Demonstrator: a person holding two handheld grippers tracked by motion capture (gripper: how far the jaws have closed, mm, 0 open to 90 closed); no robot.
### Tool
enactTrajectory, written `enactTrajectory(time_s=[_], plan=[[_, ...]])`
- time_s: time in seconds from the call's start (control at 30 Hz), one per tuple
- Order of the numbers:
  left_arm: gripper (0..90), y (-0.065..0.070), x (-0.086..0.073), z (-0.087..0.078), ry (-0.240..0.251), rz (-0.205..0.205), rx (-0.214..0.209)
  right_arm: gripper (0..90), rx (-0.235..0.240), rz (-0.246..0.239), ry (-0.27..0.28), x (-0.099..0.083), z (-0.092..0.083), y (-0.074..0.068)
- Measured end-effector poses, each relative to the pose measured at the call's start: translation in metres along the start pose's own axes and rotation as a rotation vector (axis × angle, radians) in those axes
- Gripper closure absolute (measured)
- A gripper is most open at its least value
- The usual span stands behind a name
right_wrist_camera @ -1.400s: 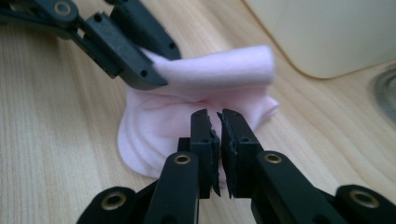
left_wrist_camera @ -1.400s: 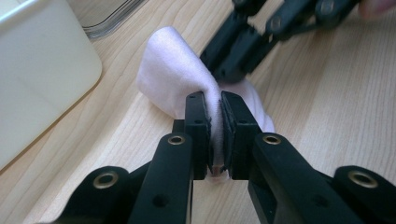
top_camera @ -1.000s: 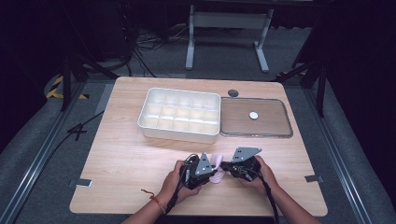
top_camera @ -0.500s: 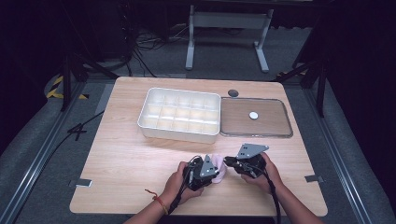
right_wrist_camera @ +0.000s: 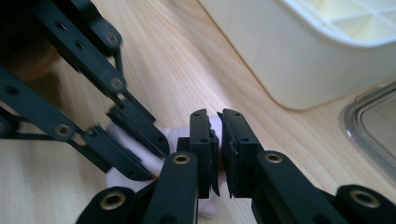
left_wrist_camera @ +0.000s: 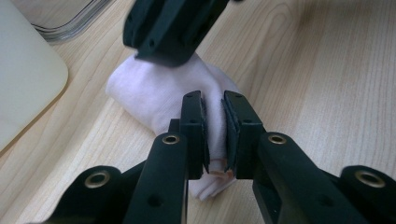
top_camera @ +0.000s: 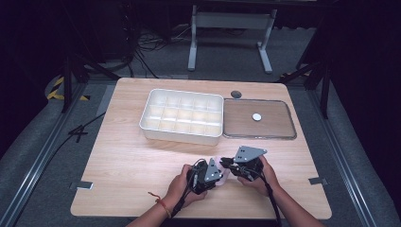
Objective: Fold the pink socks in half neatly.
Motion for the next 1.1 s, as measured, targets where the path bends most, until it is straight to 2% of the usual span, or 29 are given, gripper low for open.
enactTrajectory(time_s=[0.13,0.23,0.33,0.43,0.6,0.7,0.73,0.77,0.87,0.93,1.03,1.1], plan=[[78.5,0.001,0.0,0.0,0.0,0.004,0.001,84.1,0.0,-0.004,-0.037,-0.007,0.007,0.0],[77.8,0.001,-0.001,-0.001,-0.004,0.005,-0.002,84.3,0.008,0.013,-0.038,-0.01,0.008,0.001],[75.5,0.005,0.0,-0.003,-0.009,0.014,-0.011,84.7,-0.004,0.004,-0.042,-0.012,0.009,0.0],[74.8,0.011,0.001,-0.007,-0.01,0.038,-0.033,84.7,0.002,0.005,-0.041,-0.013,0.009,0.001],[74.8,0.016,0.0,-0.011,-0.014,0.045,-0.058,84.7,0.003,0.001,-0.043,-0.014,0.008,0.0],[75.4,0.021,0.004,-0.022,0.004,0.08,-0.09,84.7,0.003,-0.002,-0.043,-0.014,0.007,-0.001],[75.7,0.022,0.006,-0.026,0.02,0.071,-0.107,84.7,0.005,-0.003,-0.04,-0.014,0.007,-0.001],[75.9,0.022,0.007,-0.029,0.029,0.073,-0.11,84.7,0.003,-0.007,-0.039,-0.014,0.007,0.0],[76.2,0.017,0.011,-0.038,0.061,0.043,-0.109,84.7,0.005,-0.002,-0.04,-0.014,0.007,-0.001],[77.0,0.01,0.011,-0.038,0.077,0.006,-0.096,84.7,0.01,0.0,-0.041,-0.015,0.007,-0.001],[78.7,0.006,0.011,-0.036,0.089,-0.009,-0.102,84.7,0.016,0.001,-0.04,-0.015,0.007,-0.001],[79.3,0.004,0.009,-0.03,0.079,-0.02,-0.107,84.7,0.015,0.0,-0.042,-0.015,0.006,-0.001]])
Point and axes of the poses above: each handheld gripper's, and its own axes: z roughly forward along the jaws, x roughly out of its top, y roughly to its right, the point moved 9 cm from there along z, roughly forward along the jaws, and after that the axes turned 5 degrees about -x, right-handed, at the moved point
